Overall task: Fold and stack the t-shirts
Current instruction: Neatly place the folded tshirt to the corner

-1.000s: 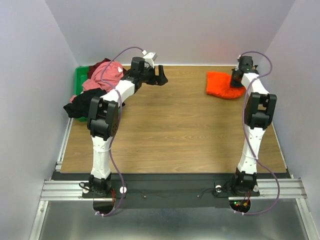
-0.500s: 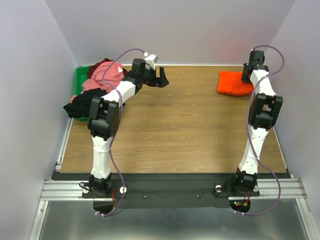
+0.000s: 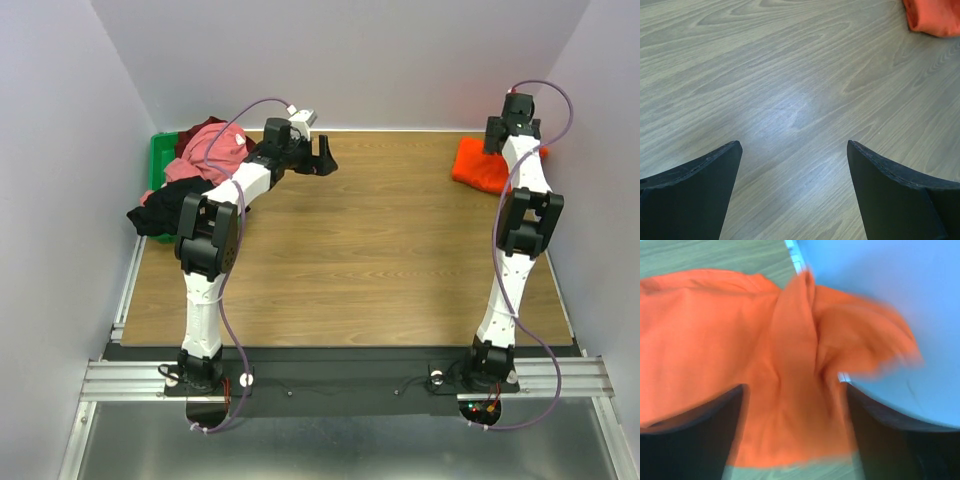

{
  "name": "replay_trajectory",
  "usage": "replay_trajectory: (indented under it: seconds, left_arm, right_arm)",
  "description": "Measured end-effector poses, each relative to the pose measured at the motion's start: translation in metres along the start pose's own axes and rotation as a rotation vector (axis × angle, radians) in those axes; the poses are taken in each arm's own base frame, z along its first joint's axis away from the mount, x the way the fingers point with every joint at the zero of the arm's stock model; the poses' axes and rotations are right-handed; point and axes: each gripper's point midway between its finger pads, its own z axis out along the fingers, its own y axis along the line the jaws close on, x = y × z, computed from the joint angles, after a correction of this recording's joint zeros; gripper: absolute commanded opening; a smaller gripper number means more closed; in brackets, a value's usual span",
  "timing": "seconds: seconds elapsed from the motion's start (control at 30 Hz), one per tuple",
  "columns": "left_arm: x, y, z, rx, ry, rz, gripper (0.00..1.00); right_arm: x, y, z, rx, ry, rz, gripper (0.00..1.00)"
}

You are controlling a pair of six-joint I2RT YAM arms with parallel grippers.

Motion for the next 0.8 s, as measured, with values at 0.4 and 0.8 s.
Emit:
replay_trajectory:
  seconds: [0.4,0.8]
  left_arm:
    - [-0.002,0.003,-0.029,-0.093,-0.047,0.002,0.99]
    - [-0.023,-0.020,-0.125,-0.265,-0.282,0.033,0.99]
  right_arm:
    - [-0.010,-0.002,-0.035,-0.049,-0.030,0.050,1.00]
    - [-0.016,0.128,-0.191,-0.414,-0.232,0.155,1.00]
